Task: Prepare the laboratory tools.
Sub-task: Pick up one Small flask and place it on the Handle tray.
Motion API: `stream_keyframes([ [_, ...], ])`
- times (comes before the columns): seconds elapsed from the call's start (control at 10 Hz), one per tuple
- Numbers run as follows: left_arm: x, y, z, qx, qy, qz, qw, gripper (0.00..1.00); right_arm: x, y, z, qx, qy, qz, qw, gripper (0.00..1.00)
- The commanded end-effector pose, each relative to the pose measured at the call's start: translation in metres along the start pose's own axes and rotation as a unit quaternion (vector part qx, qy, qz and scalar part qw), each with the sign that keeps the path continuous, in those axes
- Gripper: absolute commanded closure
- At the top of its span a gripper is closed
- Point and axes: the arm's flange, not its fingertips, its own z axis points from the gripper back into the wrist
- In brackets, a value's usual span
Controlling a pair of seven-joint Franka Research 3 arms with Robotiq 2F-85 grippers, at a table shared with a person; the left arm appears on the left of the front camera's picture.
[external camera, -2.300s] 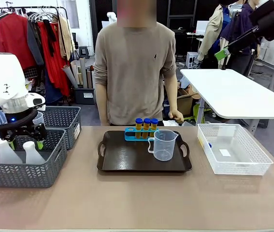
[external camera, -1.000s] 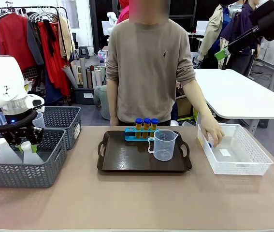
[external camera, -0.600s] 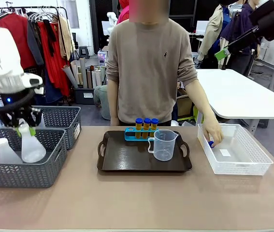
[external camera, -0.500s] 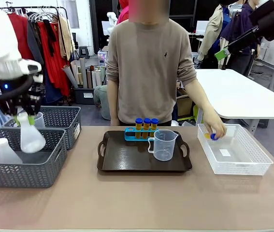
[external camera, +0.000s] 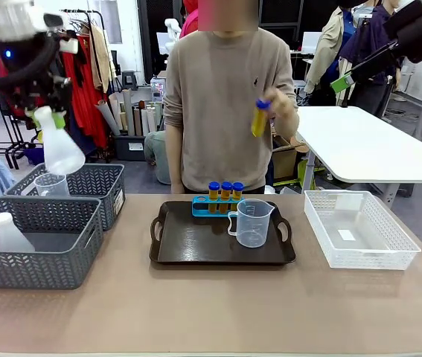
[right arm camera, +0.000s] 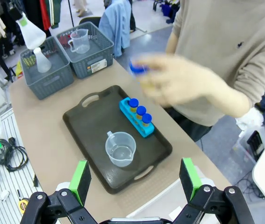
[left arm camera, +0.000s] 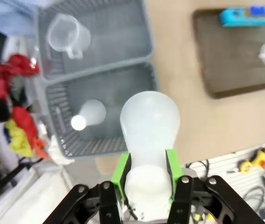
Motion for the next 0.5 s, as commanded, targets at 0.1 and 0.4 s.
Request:
stream_keyframes([
  [0.1, 0.019, -0.016, 0.054, -0.009, 0.0, -0.057, 0.998, 1.0, 0.0, 0.001, 0.0, 0.003, -0.007, 0.0, 1.0, 0.0],
  [0.4, 0.016, -0.043, 0.103, -0.018, -0.03, -0.097, 0.995, 1.0, 0.0, 0.001, 0.0, 0.003, -0.007, 0.0, 1.0, 0.0],
])
